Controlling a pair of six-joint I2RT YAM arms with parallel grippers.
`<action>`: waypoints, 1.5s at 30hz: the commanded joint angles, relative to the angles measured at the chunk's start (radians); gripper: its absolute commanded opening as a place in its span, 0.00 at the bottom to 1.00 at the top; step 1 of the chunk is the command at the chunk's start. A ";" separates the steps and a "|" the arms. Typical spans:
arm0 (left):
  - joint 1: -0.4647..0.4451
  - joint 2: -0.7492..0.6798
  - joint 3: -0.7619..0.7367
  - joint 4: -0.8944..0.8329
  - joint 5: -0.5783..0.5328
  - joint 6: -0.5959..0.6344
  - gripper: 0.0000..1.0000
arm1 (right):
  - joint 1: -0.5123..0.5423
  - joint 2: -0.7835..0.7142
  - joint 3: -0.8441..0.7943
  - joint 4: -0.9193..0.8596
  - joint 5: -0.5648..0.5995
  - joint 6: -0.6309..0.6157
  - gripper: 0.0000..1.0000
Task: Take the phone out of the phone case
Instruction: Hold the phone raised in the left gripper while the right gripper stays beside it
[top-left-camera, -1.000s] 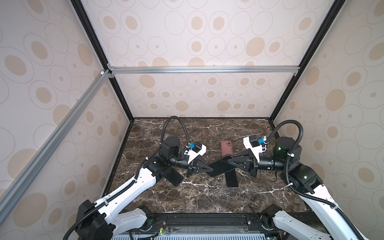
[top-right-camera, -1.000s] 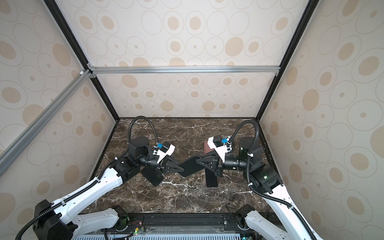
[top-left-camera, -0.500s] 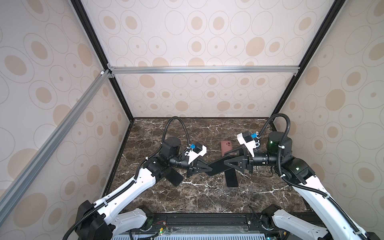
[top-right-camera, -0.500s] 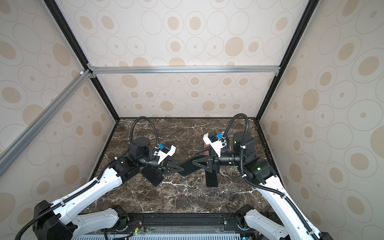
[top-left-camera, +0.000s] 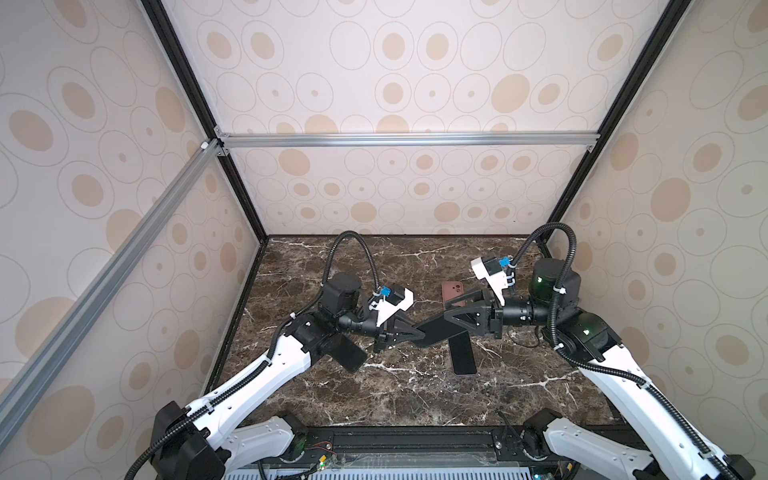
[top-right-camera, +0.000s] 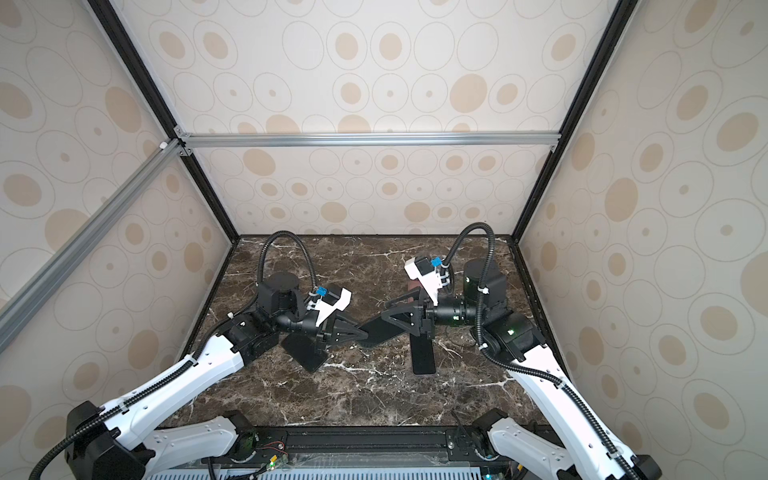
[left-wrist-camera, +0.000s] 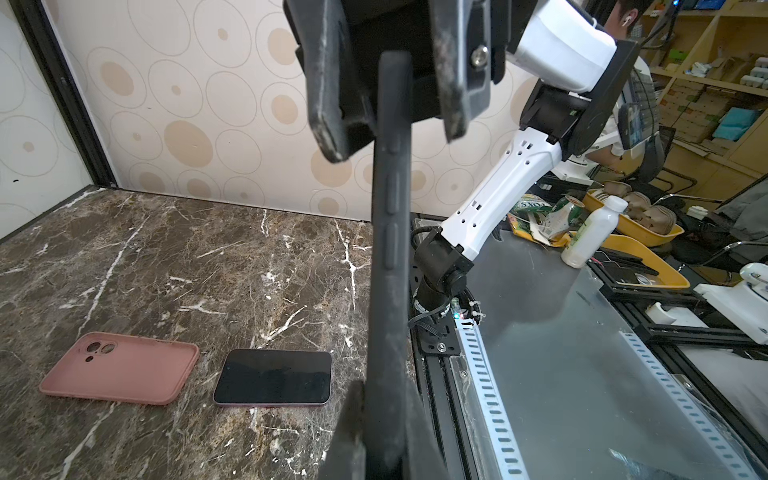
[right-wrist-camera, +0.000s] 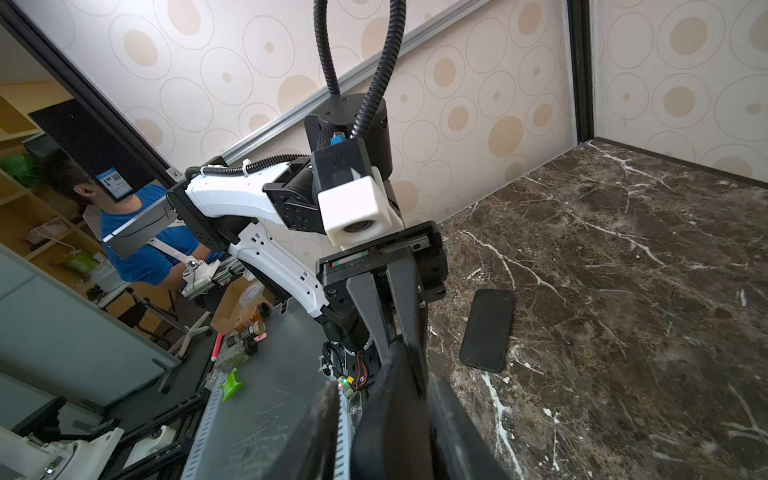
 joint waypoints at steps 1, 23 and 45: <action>-0.004 -0.025 0.055 0.052 0.020 0.026 0.00 | -0.001 0.005 -0.009 0.046 -0.023 0.044 0.34; -0.004 -0.034 0.052 0.093 0.004 0.006 0.00 | -0.002 0.006 -0.047 0.113 -0.019 0.096 0.42; -0.004 -0.066 0.055 0.139 -0.173 0.018 0.00 | -0.002 0.057 -0.044 0.124 0.076 0.335 0.26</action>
